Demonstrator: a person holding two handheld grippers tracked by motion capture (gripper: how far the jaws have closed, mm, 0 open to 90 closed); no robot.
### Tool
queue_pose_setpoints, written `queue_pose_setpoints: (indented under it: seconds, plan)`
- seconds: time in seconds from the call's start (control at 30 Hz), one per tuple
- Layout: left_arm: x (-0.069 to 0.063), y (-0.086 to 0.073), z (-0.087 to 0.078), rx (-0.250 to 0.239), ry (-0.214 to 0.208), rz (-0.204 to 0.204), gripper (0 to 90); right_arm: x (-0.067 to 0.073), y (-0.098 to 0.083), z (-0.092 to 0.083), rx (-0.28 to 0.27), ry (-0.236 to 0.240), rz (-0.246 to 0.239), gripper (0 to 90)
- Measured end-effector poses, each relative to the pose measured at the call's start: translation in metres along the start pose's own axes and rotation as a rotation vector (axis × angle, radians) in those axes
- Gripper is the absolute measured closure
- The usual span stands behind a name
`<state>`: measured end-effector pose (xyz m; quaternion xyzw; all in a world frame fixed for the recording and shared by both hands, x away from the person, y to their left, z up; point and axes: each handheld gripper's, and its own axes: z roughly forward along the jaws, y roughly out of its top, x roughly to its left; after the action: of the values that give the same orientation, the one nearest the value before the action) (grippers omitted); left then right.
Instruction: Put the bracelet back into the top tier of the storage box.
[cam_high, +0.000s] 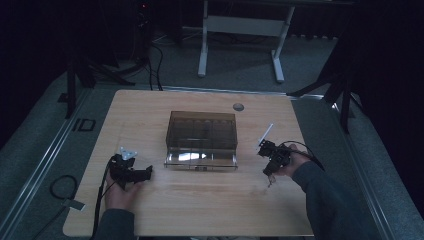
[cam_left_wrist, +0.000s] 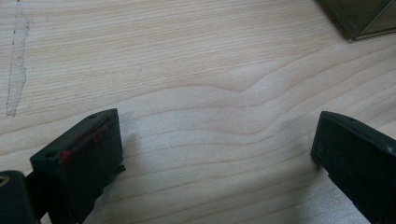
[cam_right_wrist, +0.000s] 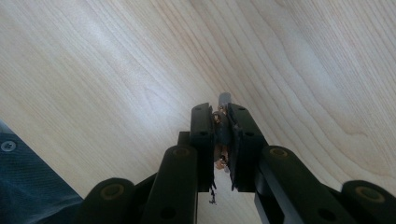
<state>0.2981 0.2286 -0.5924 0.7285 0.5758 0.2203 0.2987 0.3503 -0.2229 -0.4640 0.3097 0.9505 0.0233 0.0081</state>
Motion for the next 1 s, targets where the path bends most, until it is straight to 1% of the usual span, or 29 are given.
queue_pose_setpoints:
  seconds: [0.1, 0.17, 0.4, 0.5, 0.53, 0.67, 1.0]
  plan:
    - [0.000, 0.000, 0.000, 0.000, 0.000, 0.000, 2.2, 0.001, 0.001, -0.002, 0.001, 0.002, -0.002, 81.7]
    - [0.000, 0.000, 0.000, 0.000, 0.001, 0.001, 2.2, 0.001, 0.002, -0.003, -0.001, -0.002, -0.013, 81.6]
    - [0.000, 0.000, 0.000, -0.002, 0.001, 0.000, 2.2, 0.002, 0.006, -0.010, 0.009, -0.010, -0.014, 81.7]
    - [0.000, 0.000, 0.000, -0.002, 0.001, 0.000, 2.2, 0.002, 0.006, -0.011, 0.007, -0.012, -0.021, 81.7]
    - [0.000, 0.000, 0.000, -0.002, 0.001, 0.000, 2.2, 0.003, 0.008, -0.015, 0.006, -0.016, -0.020, 81.7]
    - [0.000, 0.000, 0.000, -0.002, 0.001, 0.000, 2.2, 0.004, 0.010, -0.018, -0.001, -0.021, -0.028, 81.7]
    - [0.000, 0.000, 0.000, -0.002, 0.001, 0.000, 2.2, 0.004, 0.012, -0.025, 0.001, -0.024, -0.035, 81.8]
